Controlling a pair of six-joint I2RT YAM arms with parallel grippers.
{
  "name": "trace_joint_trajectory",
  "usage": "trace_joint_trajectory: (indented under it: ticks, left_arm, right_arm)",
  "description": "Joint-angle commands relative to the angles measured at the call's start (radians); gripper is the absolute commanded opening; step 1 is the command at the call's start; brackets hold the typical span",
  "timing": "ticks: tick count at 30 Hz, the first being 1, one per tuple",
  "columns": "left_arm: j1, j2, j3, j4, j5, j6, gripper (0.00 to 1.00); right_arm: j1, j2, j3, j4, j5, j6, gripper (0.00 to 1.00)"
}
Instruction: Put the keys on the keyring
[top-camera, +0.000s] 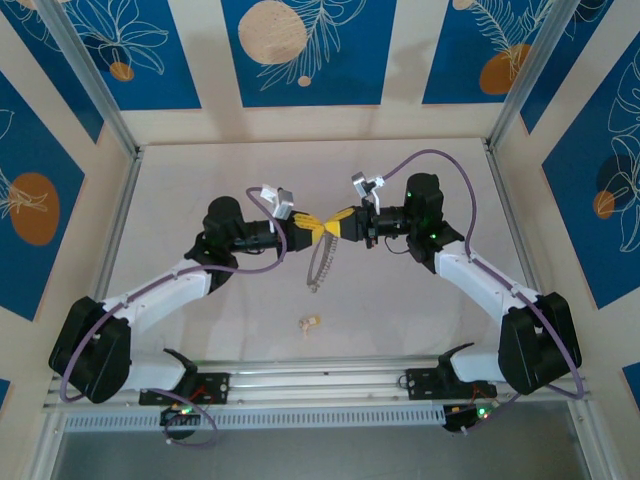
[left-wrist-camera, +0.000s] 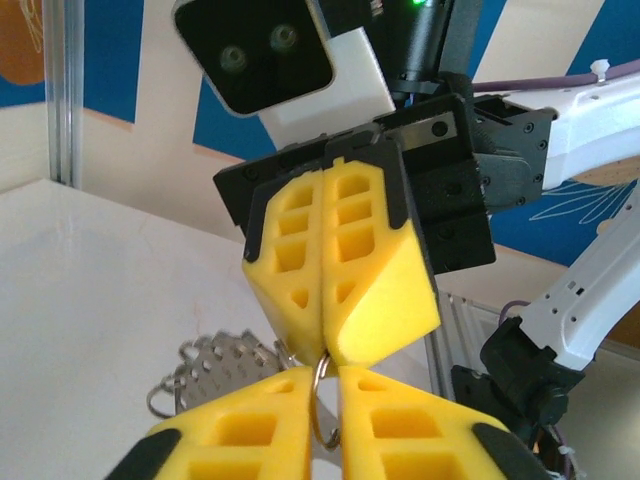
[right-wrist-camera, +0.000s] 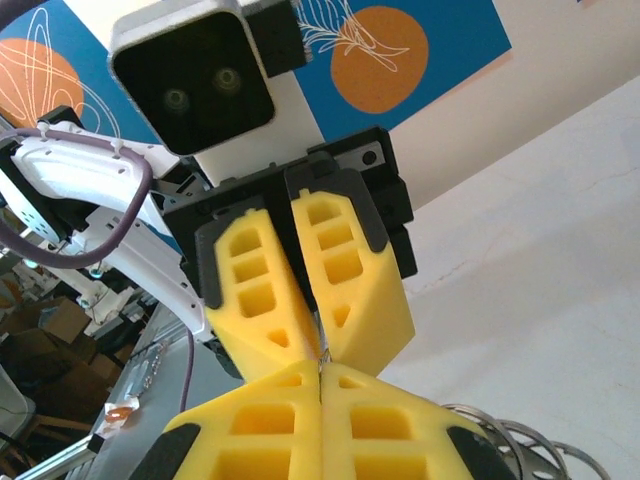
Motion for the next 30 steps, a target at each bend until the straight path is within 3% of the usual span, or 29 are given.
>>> trace_joint_trajectory:
  ticks: [1,12,26,30]
  left_arm:
    - [-0.01,-0.025,-0.018,0.074,0.022,-0.002,0.18]
    - [-0.012,-0.013,-0.044,0.112,0.031,-0.019,0.32]
    - [-0.011,0.009,-0.056,0.165,0.003,-0.039,0.4]
    - [-0.011,0.018,-0.054,0.186,-0.004,-0.047,0.38]
  right_arm:
    - [-0.01,0.001,-0.018,0.04,0.018,0.035,0.0]
    - [-0.017,-0.005,-0.032,0.105,0.024,0.085,0.0]
    - [-0.017,-0.019,-0.039,0.134,0.023,0.106,0.0]
    - [-0.017,-0.021,-0.043,0.134,0.022,0.106,0.0]
